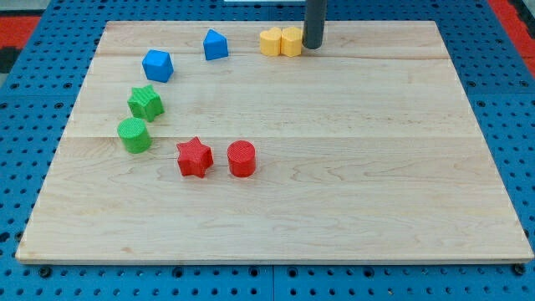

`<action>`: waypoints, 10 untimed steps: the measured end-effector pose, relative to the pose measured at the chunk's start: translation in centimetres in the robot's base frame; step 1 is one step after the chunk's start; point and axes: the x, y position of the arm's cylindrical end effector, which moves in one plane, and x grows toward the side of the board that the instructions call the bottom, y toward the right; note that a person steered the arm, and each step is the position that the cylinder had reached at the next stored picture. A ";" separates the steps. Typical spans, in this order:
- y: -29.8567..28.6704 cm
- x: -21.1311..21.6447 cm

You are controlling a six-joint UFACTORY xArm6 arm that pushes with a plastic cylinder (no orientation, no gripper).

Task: Move the yellow blocks towards the blue triangle

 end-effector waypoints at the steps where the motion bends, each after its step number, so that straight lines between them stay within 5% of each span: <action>1: -1.0 0.0; 10: -7.6 -3.1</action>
